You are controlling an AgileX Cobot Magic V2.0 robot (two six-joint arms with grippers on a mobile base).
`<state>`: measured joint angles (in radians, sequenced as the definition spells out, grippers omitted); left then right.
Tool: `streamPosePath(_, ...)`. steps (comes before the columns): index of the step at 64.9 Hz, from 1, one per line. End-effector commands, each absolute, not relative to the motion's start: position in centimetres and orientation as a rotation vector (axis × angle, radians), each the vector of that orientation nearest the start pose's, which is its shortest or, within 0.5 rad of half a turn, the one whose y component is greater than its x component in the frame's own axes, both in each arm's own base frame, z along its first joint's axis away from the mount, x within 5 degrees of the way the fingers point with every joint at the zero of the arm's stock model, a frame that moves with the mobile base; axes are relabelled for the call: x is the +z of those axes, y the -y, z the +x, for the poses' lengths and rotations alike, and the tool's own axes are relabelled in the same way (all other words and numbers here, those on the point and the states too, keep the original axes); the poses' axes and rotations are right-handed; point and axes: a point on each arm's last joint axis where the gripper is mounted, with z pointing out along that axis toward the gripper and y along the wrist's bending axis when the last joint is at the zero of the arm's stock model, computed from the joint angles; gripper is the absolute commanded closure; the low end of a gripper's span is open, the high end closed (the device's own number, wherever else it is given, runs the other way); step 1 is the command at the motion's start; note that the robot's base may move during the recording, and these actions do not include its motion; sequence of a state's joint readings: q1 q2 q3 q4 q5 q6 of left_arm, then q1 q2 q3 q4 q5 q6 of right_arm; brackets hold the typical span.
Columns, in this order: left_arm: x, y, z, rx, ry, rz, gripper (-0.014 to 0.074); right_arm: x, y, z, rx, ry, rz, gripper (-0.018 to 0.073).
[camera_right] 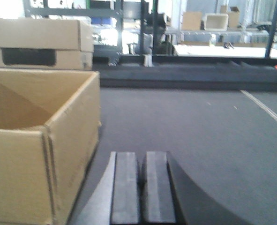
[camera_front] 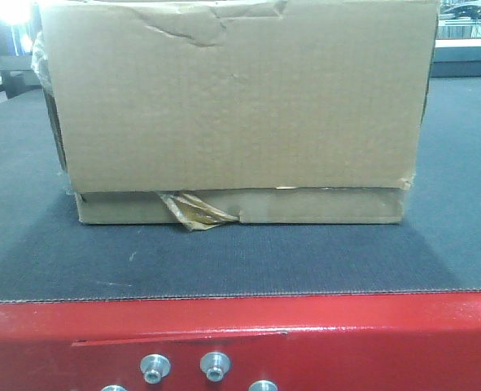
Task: Grab carton from right shelf to conveyor
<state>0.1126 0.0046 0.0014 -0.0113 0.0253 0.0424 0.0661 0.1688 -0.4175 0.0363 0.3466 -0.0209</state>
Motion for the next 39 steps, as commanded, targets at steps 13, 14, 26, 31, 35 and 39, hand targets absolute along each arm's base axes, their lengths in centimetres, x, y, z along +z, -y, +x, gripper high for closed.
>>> streamPosePath(13, 21.3, -0.6, 5.6, 0.118, -1.489, -0.064, 0.0604, 26.9, -0.1, 5.5, 0.015, -1.538, 0.004, 0.0627)
streamPosePath(14, 21.3, -0.6, 5.6, 0.118, -1.489, -0.064, 0.0604, 26.5, -0.1, 5.5, 0.015, -1.532, 0.005, 0.0627)
streamPosePath(26, 21.3, -0.6, 5.6, 0.118, -1.489, -0.064, 0.0604, 21.5, 0.0, 5.6, 0.008, -1.492, 0.013, 0.0627)
streamPosePath(31, 21.3, -0.6, 5.6, 0.118, -1.489, -0.064, 0.0604, 21.7, 0.1, 5.6, 0.005, -1.444, 0.016, 0.0627)
streamPosePath(35, 21.3, -0.6, 5.6, 0.118, -1.489, -0.064, 0.0604, 21.4, 0.0, 5.6, 0.007, -1.472, 0.015, 0.0627)
streamPosePath(39, 21.3, -0.6, 5.6, 0.118, -1.489, -0.064, 0.0604, 21.4, 0.0, 5.6, 0.007, -1.469, 0.015, 0.0627)
